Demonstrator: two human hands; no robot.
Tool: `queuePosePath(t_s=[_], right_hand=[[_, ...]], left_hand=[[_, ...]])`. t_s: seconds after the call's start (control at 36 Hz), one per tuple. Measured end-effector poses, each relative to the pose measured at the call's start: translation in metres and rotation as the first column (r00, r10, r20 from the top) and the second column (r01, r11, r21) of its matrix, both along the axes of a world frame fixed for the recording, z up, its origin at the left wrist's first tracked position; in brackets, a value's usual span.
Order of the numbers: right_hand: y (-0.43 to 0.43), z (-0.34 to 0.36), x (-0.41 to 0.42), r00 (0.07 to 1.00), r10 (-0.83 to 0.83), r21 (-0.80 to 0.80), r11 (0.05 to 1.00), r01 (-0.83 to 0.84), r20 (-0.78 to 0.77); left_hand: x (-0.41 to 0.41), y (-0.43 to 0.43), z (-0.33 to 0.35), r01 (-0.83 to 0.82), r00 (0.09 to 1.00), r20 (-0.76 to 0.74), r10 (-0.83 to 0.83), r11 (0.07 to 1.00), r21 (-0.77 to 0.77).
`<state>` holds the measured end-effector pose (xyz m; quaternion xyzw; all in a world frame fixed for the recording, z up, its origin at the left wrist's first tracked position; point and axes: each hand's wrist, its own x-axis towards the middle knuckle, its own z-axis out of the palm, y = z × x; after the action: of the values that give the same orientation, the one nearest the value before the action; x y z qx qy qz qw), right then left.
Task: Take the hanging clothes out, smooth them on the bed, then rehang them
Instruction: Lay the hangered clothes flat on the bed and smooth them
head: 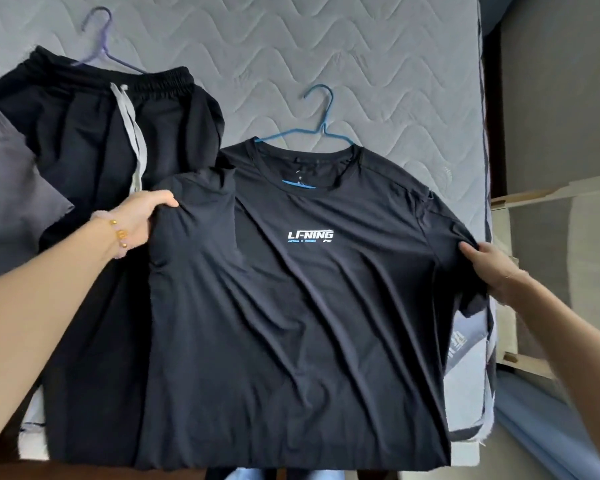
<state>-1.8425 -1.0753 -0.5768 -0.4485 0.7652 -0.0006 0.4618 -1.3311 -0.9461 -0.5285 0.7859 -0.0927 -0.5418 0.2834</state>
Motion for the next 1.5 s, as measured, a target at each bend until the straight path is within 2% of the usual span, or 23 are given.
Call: queuePosePath(t_s=[0.06, 0.14, 0.28, 0.39, 0.5, 0.56, 0.61, 0.67, 0.72, 0.78, 0.83, 0.89, 0.92, 0.94, 0.97, 1.03, 1.08, 1.14, 1.17, 1.28, 1.36, 1.44, 1.5], right_hand=[[-0.001, 0.008, -0.001, 0.999, 0.038, 0.022, 0.999, -0.038, 0.003], [-0.001, 0.01, -0.001, 0.995, -0.017, 0.054, 0.998, 0.012, 0.099], [-0.005, 0.014, -0.007, 0.984, -0.072, 0.067, 0.996, 0.062, 0.164], [-0.014, 0.016, -0.026, 0.995, 0.003, 0.016, 1.0, -0.005, 0.105], [-0.021, 0.024, -0.036, 0.993, 0.102, -0.055, 0.993, -0.105, -0.052], [-0.024, 0.028, -0.037, 0.981, 0.139, -0.098, 0.983, -0.153, -0.132], [-0.025, 0.033, -0.037, 0.966, 0.159, -0.119, 0.976, -0.185, -0.202], [-0.024, 0.039, -0.034, 0.955, 0.149, -0.135, 0.973, -0.188, -0.256], [-0.022, 0.045, -0.029, 0.956, 0.097, -0.182, 0.972, -0.151, -0.276], [-0.021, 0.051, -0.024, 0.966, 0.052, -0.246, 0.962, -0.117, -0.255], [-0.02, 0.058, -0.02, 0.975, 0.045, -0.28, 0.954, -0.107, -0.218], [-0.02, 0.064, -0.021, 0.971, 0.045, -0.294, 0.949, -0.114, -0.233], [-0.022, 0.065, -0.023, 0.966, 0.028, -0.309, 0.945, -0.109, -0.256], [-0.023, 0.067, -0.025, 0.959, 0.009, -0.324, 0.94, -0.104, -0.283], [-0.024, 0.068, -0.025, 0.945, -0.003, -0.325, 0.939, -0.11, -0.327], [-0.024, 0.067, -0.026, 0.89, -0.007, -0.284, 0.949, -0.139, -0.456], [-0.022, 0.066, -0.022, 0.783, 0.053, -0.184, 0.96, -0.211, -0.619], [-0.019, 0.063, -0.014, 0.69, 0.136, -0.094, 0.954, -0.285, -0.711], [-0.019, 0.061, -0.01, 0.681, 0.163, -0.07, 0.951, -0.301, -0.714], [-0.024, 0.052, 0.013, 0.744, 0.239, -0.069, 0.932, -0.357, -0.624], [-0.032, 0.044, 0.037, 0.798, 0.312, -0.122, 0.895, -0.429, -0.516], [-0.041, 0.032, 0.065, 0.844, 0.365, -0.162, 0.876, -0.454, -0.393], [-0.046, 0.024, 0.084, 0.881, 0.365, -0.184, 0.884, -0.429, -0.302]], left_hand=[[0.004, 0.006, 0.004, -0.016, 0.988, -0.157, 0.017, 1.0, 0.005], [0.003, 0.01, 0.002, 0.021, 0.964, -0.267, -0.019, 1.0, 0.006], [0.005, 0.009, 0.003, 0.021, 0.951, -0.309, -0.017, 1.0, 0.008], [0.026, 0.009, 0.004, 0.04, 0.993, -0.112, -0.045, 0.998, -0.044], [0.058, 0.017, 0.01, 0.15, 0.984, 0.091, -0.152, 0.988, 0.026], [0.07, 0.022, 0.015, 0.268, 0.946, 0.156, -0.283, 0.957, 0.108], [0.071, 0.028, 0.02, 0.421, 0.862, 0.196, -0.468, 0.875, 0.238], [0.066, 0.032, 0.025, 0.452, 0.84, 0.206, -0.503, 0.857, 0.249], [0.061, 0.03, 0.024, 0.363, 0.906, 0.19, -0.379, 0.925, 0.115], [0.058, 0.029, 0.021, 0.115, 0.988, 0.111, -0.106, 0.99, -0.078], [0.056, 0.025, 0.018, -0.069, 0.995, 0.062, 0.083, 0.976, -0.209], [0.047, 0.02, 0.018, -0.055, 0.989, 0.125, 0.084, 0.973, -0.222], [0.043, 0.018, 0.019, 0.031, 0.976, 0.218, 0.013, 0.98, -0.197], [0.042, 0.017, 0.018, 0.14, 0.925, 0.37, -0.087, 0.983, -0.119], [0.042, 0.017, 0.018, 0.254, 0.822, 0.528, -0.212, 0.967, -0.007], [0.051, 0.021, 0.013, 0.42, 0.515, 0.698, -0.497, 0.856, 0.3], [0.063, 0.026, 0.006, 0.43, 0.217, 0.679, -0.701, 0.693, 0.579], [0.07, 0.03, -0.001, 0.402, 0.088, 0.616, -0.783, 0.594, 0.697], [0.072, 0.03, -0.004, 0.387, 0.045, 0.596, -0.802, 0.564, 0.73], [0.069, 0.022, -0.007, 0.344, 0.007, 0.561, -0.828, 0.529, 0.776], [0.057, 0.004, -0.009, 0.431, 0.009, 0.641, -0.768, 0.581, 0.69], [0.042, -0.022, -0.014, 0.562, 0.15, 0.726, -0.671, 0.662, 0.496], [0.03, -0.041, -0.024, 0.628, 0.267, 0.699, -0.663, 0.67, 0.396]])
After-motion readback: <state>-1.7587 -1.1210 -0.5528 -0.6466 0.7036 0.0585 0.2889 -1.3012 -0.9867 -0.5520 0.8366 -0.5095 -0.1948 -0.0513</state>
